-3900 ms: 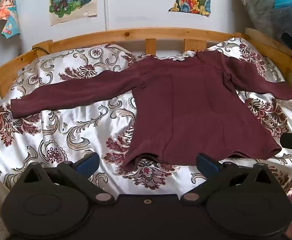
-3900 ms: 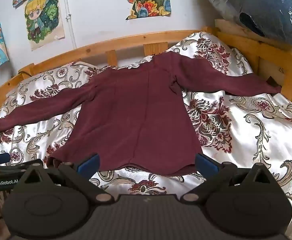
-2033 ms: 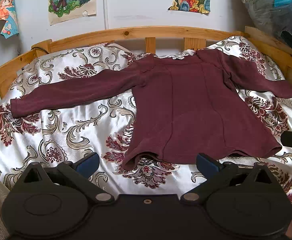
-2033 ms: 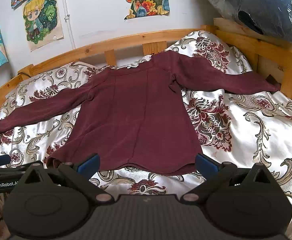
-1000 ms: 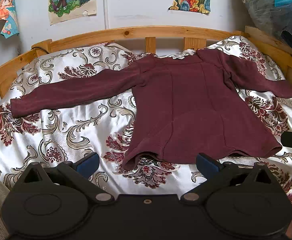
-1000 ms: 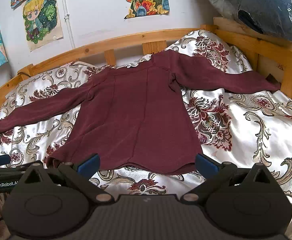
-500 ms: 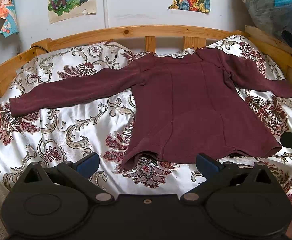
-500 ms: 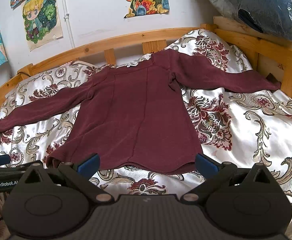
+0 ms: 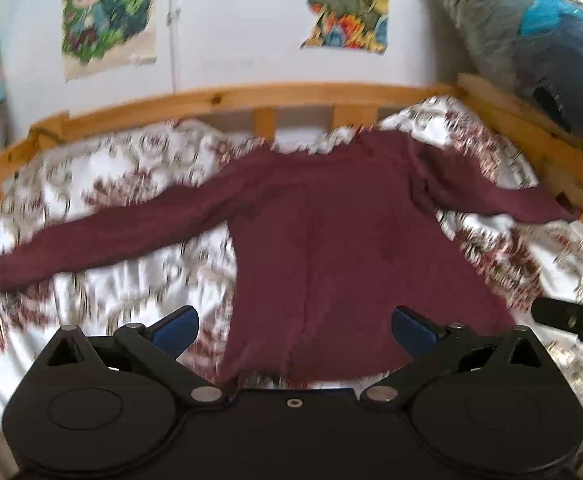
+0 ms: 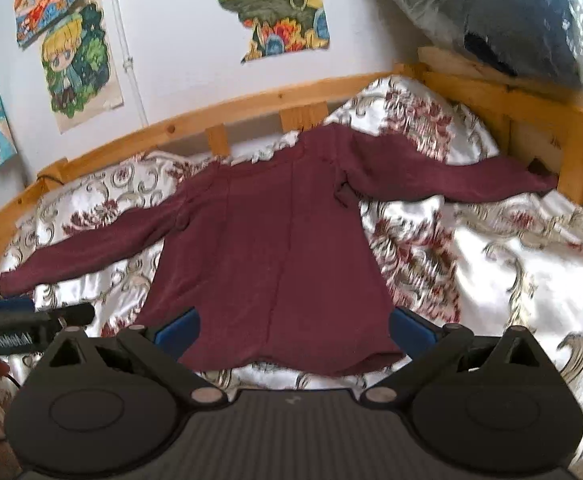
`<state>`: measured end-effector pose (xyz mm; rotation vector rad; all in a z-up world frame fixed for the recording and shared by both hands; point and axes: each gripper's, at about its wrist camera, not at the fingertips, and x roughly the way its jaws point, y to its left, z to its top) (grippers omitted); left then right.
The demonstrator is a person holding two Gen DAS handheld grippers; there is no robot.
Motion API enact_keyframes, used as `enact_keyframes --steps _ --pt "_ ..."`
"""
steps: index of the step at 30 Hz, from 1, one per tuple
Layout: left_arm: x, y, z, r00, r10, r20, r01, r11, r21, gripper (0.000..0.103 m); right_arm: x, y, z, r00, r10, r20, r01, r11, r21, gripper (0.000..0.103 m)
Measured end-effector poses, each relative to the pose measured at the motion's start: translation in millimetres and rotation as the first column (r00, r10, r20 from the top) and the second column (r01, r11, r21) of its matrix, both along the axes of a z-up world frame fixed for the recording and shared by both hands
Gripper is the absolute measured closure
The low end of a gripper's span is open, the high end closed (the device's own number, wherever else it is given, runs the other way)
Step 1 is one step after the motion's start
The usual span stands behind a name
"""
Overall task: Fold small clothes
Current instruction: 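Move the right gripper to the sleeve cuff nearest it and grasp it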
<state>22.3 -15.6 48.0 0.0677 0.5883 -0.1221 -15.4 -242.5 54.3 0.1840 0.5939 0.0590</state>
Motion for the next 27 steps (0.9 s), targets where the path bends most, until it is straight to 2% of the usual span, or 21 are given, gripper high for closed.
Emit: enact_keyframes --steps 8,13,16,21,27 --pt "8 -14 88 0.996 -0.077 0.051 0.075 0.996 0.039 0.001 -10 -17 38 0.995 -0.037 0.090 0.038 0.999 -0.015 0.000" --pt "13 -25 139 0.989 -0.145 0.021 0.143 0.987 0.076 0.001 -14 -32 52 0.991 -0.044 0.124 0.043 0.999 0.011 0.000" --pt "18 -36 171 0.983 -0.184 -0.008 0.183 0.973 0.137 0.001 -13 -39 59 0.989 -0.046 0.138 0.047 0.999 -0.009 0.000" --pt "19 -54 226 0.979 -0.196 0.057 0.180 0.959 0.220 0.001 -11 -50 73 0.985 -0.056 0.166 0.061 0.998 -0.024 0.000" --pt "21 -67 276 0.974 -0.210 0.089 0.182 0.951 0.249 0.001 -4 -59 80 0.981 -0.062 0.182 0.066 0.998 -0.019 0.000"
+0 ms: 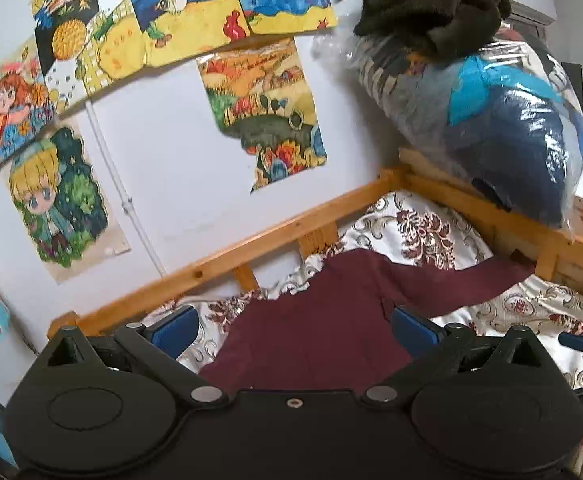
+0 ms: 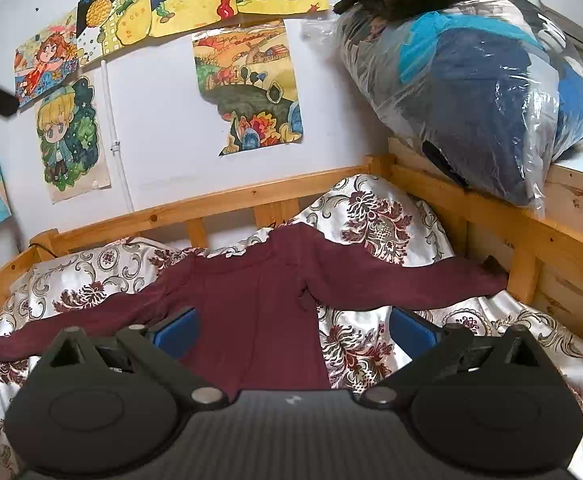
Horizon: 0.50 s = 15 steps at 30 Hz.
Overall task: Fold small clothes
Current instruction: 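Move the right gripper to the sleeve cuff nearest it and grasp it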
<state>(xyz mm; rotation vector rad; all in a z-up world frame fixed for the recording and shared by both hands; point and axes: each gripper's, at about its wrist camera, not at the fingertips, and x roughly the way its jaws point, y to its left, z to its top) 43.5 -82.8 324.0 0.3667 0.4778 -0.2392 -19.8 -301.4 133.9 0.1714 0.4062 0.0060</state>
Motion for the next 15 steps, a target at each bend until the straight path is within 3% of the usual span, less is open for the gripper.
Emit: enact_keyframes --steps 4,10,15 --pt "10 -3 12 0.999 -0.053 -0.008 0.053 0.998 0.019 0.001 5 -3 -2 1.000 0.000 -0.004 0.000 1.000 -0.003 0.000" --pt "30 -5 25 0.995 -0.060 0.076 0.053 0.995 0.086 0.001 25 -11 -14 0.999 -0.016 -0.028 0.016 1.000 -0.006 0.000" --pt "56 -4 -1 0.998 -0.025 0.054 0.022 0.998 0.056 0.001 50 -21 -36 0.997 -0.040 -0.069 0.042 0.999 0.021 0.000"
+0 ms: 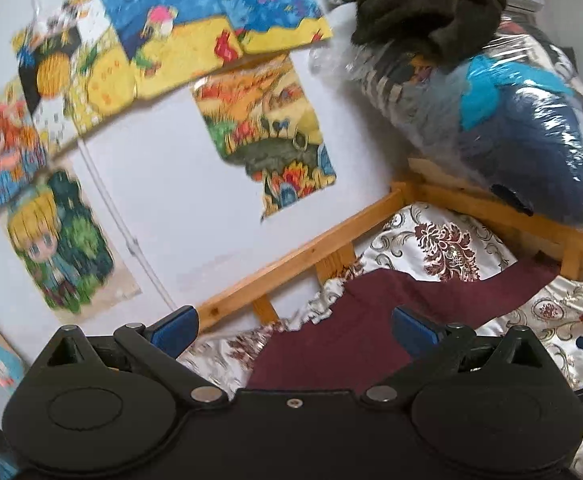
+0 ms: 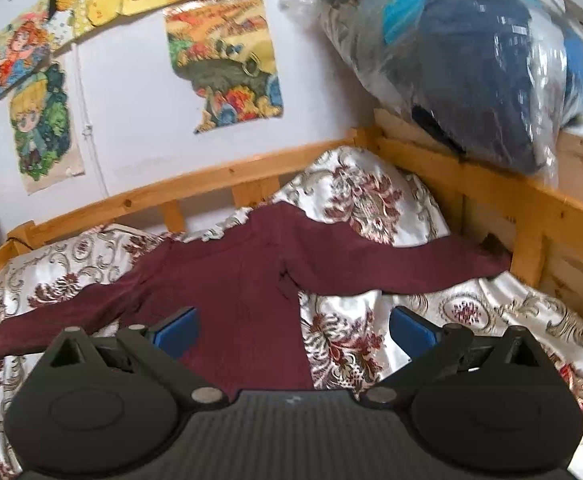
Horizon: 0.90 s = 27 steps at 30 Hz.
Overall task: Fold small clothes
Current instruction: 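Move the right gripper to the sleeve cuff nearest it and grasp it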
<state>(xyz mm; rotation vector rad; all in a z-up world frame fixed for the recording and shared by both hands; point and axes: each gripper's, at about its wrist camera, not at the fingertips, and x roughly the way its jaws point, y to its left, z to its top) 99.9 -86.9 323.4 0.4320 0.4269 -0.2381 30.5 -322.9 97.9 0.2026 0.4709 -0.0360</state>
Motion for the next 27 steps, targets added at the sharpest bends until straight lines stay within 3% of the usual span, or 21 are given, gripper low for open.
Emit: enact_keyframes --steps 4,6,11,16,20,21,27 --pt "30 1 -55 0.997 0.029 -0.071 -0.035 0.996 -0.079 0.001 18 -15 -14 0.999 -0.015 -0.031 0.016 1.000 0.018 0.000" --pt "46 -4 -84 0.994 0.020 -0.106 -0.029 0.996 -0.084 0.001 29 -24 -13 0.999 -0.019 -0.029 0.019 1.000 -0.005 0.000" --pt "95 -15 -162 0.983 -0.017 -0.184 -0.007 0.991 -0.132 0.001 64 -58 -14 0.991 -0.136 -0.016 0.135 0.989 -0.062 0.000" --pt "144 -14 -236 0.969 -0.071 -0.235 0.024 0.980 -0.198 0.001 87 -100 -36 0.958 -0.277 0.077 0.276 0.961 0.024 0.000" --pt "167 6 -280 0.977 -0.094 -0.192 0.057 0.980 -0.192 0.001 123 -118 -63 0.904 -0.426 0.040 0.424 0.905 0.042 0.000" --pt "174 9 -288 0.975 -0.094 -0.202 0.057 0.982 -0.182 0.001 133 -121 -71 0.878 -0.477 0.035 0.475 0.878 0.051 0.000" --pt "225 16 -328 0.961 -0.090 -0.261 0.045 0.984 -0.173 0.001 176 -138 -101 0.799 -0.601 0.009 0.597 0.796 0.105 0.009"
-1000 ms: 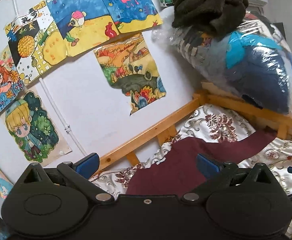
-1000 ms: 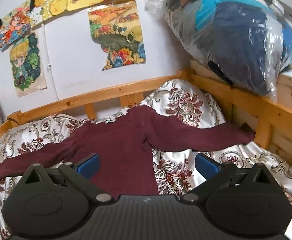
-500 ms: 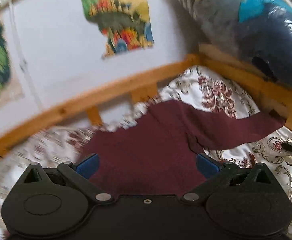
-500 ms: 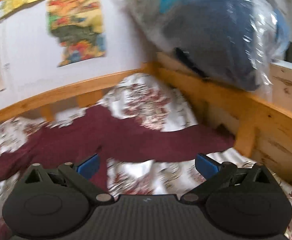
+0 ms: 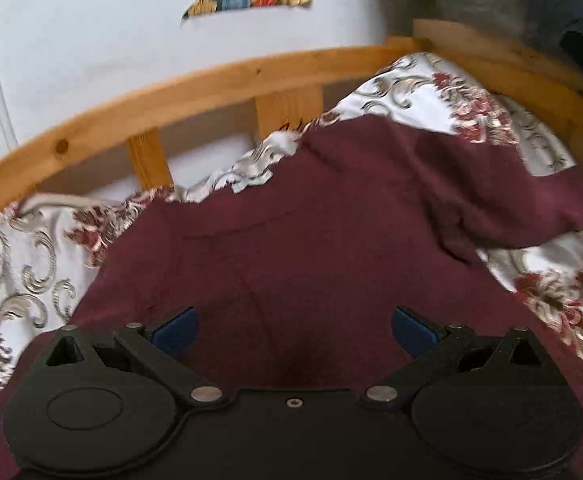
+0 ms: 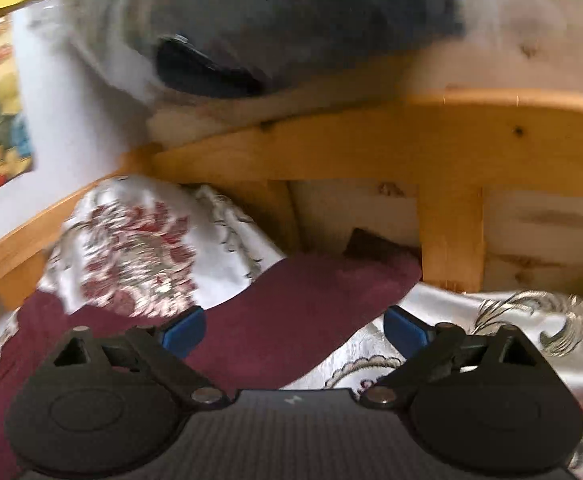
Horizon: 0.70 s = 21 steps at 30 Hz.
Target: Fold small clothes
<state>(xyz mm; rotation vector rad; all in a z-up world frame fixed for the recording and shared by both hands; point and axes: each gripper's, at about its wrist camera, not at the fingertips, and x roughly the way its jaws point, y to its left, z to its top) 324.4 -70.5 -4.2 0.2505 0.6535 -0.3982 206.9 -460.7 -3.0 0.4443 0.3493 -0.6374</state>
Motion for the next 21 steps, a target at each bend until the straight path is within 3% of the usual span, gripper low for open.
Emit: enact_keyframes --steps 6,9,14,16,18,21 --pt "27 -26 -32 1.000 0.008 0.005 -0.007 0.998 -0.065 0.001 22 -30 -21 0.986 -0.163 -0.038 0.164 0.986 0.035 0.013" --pt "29 -39 -43 1.000 -0.006 0.008 0.007 0.997 -0.082 0.001 37 -45 -34 0.984 -0.167 -0.068 0.174 0.978 0.113 0.016" --pt "29 -46 -47 0.999 -0.045 -0.005 0.044 0.994 -0.104 0.001 41 -45 -43 0.979 -0.194 -0.059 0.200 0.972 0.127 0.017" --pt "27 -49 -48 0.999 -0.044 -0.005 0.044 0.998 -0.054 0.001 44 -46 -46 0.975 -0.218 -0.046 0.223 0.966 0.131 0.028" --pt "23 -49 -51 1.000 -0.023 0.002 0.023 1.000 0.017 0.001 44 -45 -45 0.972 -0.236 -0.021 0.236 0.962 0.136 0.061" --pt "15 -37 -52 1.000 -0.026 0.004 0.026 0.999 0.035 0.001 38 -33 -37 0.970 -0.241 0.024 0.238 0.967 0.089 0.087"
